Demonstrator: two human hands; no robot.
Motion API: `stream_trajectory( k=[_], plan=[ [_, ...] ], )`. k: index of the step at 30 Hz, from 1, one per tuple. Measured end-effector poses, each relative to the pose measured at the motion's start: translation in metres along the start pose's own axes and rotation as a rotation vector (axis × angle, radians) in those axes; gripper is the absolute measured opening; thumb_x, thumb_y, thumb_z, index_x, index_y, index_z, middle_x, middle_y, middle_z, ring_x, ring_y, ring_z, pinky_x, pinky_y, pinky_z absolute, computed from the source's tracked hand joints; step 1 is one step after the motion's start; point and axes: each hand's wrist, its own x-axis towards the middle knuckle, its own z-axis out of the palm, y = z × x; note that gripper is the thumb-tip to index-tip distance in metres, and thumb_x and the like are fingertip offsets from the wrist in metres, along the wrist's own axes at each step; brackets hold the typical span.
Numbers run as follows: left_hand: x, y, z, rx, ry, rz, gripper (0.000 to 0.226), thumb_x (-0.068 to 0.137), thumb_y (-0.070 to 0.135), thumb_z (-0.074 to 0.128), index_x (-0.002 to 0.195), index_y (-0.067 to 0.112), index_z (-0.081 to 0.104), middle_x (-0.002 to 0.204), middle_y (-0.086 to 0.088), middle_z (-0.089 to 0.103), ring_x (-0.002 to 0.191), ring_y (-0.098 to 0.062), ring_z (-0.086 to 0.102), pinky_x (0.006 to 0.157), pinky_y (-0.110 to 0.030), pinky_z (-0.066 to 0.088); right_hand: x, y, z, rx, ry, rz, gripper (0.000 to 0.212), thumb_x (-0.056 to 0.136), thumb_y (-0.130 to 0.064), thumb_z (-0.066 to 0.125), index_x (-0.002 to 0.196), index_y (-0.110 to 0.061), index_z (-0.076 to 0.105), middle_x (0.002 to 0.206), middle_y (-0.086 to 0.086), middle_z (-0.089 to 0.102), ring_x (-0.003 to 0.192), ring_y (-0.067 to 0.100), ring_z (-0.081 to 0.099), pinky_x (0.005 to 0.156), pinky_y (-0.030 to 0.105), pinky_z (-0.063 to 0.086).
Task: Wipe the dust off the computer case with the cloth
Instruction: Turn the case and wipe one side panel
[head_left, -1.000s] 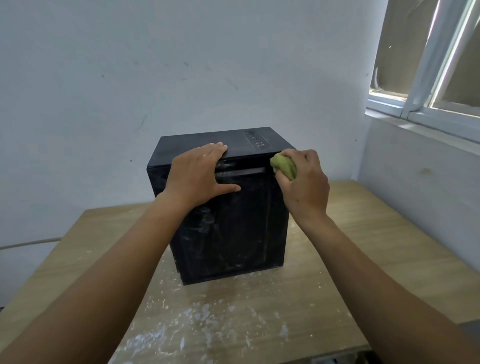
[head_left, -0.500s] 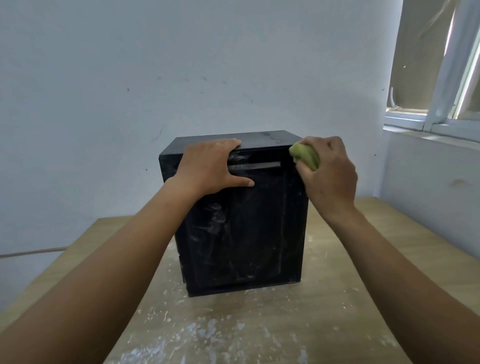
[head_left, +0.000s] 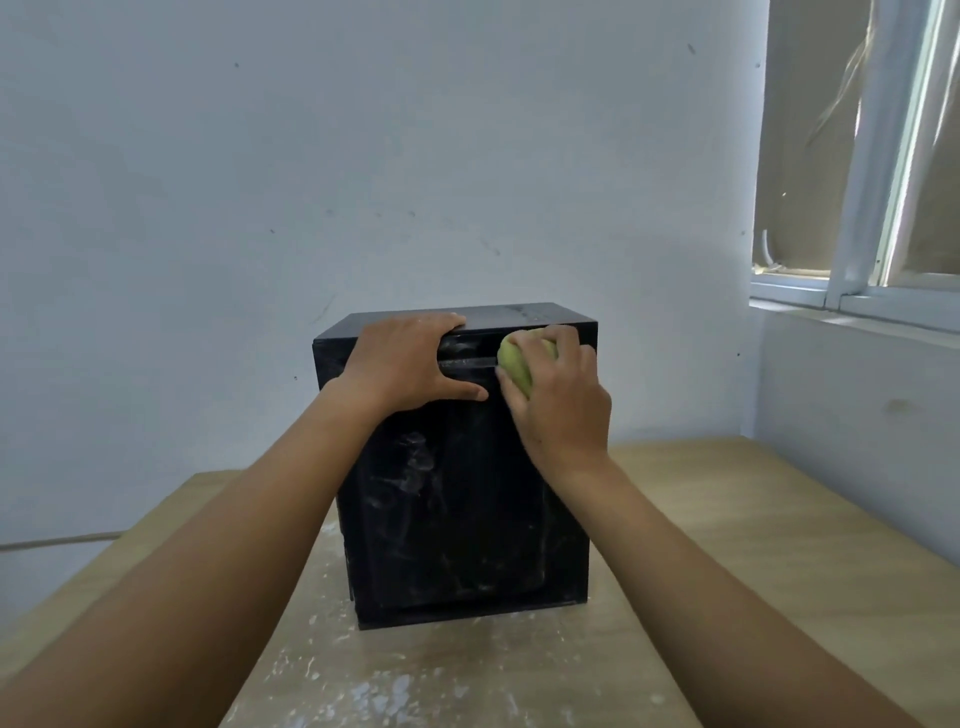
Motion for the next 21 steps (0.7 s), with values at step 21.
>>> stream_trajectory(
  k=[21],
  plan=[
    [0.004, -0.014, 0.002, 0.035, 0.000, 0.047, 0.101, 0.060, 0.086, 0.060, 0.143, 0.030, 0.045, 0.137, 0.012, 0.057, 0.123, -0.015, 0.055, 0.097, -0.032, 0.043, 0.003, 0.039, -0.018, 0.150, -0.028, 0.131, 0.030, 0.096, -0.037, 0.053, 0.119, -0.017, 0.051, 0.111, 0.003, 0.052, 0.077, 0.035, 0.058, 0.065, 0.036, 0.046]
  ],
)
